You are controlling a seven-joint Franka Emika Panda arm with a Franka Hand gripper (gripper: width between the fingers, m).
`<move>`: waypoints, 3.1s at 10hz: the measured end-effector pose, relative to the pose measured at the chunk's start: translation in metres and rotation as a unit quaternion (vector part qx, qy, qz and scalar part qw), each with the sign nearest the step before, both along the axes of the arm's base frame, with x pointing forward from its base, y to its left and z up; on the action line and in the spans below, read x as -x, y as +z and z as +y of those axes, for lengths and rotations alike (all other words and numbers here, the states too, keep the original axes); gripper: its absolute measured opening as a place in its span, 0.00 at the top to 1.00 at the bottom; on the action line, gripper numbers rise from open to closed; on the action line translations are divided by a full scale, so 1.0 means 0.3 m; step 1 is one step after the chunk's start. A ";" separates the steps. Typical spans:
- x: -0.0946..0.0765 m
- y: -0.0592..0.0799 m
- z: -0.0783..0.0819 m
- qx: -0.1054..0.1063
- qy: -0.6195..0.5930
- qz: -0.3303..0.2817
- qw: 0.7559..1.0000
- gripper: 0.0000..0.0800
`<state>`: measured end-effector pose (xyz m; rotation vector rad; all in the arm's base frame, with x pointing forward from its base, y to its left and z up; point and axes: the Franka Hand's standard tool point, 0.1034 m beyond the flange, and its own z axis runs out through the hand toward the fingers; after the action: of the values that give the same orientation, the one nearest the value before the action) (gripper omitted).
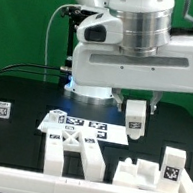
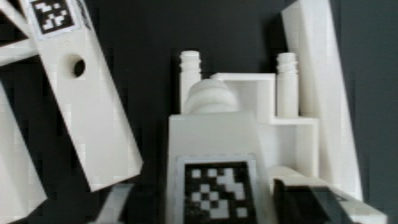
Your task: Assemble chair
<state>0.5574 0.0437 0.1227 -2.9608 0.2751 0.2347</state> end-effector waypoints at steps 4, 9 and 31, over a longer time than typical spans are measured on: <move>-0.171 0.005 -0.030 0.053 0.038 -0.203 0.977 0.64; -0.151 -0.062 -0.030 0.078 0.041 -0.292 0.952 0.64; -0.075 -0.190 0.016 0.080 0.061 -0.275 0.956 0.42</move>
Offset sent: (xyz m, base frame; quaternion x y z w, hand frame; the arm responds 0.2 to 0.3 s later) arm 0.0567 -0.0139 0.0143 -0.0013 0.2451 -0.0985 0.9645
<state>0.5799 0.0484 0.0656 -3.0456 0.0376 -0.6195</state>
